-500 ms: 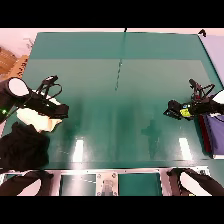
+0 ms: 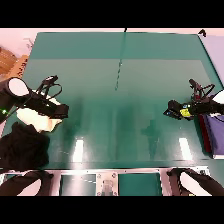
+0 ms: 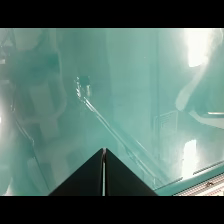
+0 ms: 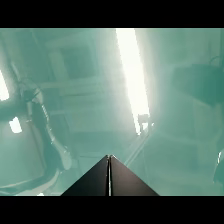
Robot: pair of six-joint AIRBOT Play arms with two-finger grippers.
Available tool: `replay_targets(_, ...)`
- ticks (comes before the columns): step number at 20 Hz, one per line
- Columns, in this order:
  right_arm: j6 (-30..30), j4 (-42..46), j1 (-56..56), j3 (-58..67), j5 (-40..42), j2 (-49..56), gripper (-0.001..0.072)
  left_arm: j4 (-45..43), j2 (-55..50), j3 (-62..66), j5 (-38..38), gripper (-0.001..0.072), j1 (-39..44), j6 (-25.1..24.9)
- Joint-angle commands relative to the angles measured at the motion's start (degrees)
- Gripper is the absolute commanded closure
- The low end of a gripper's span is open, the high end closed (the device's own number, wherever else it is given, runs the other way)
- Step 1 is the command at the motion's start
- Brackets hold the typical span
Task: Fold the shirts.
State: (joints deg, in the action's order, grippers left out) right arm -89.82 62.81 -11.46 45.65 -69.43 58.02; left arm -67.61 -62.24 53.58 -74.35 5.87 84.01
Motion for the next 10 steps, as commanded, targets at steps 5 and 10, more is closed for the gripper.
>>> replay_targets(5,0.0,0.0,0.1,0.0,0.0,0.0,0.0696,0.0,0.0,0.0,0.0,0.0683,0.0,0.0)
replay_targets(10,0.0,0.0,0.1,0.0,0.0,0.0,0.0696,2.1,0.0,0.0,7.2,0.0682,0.0,0.0)
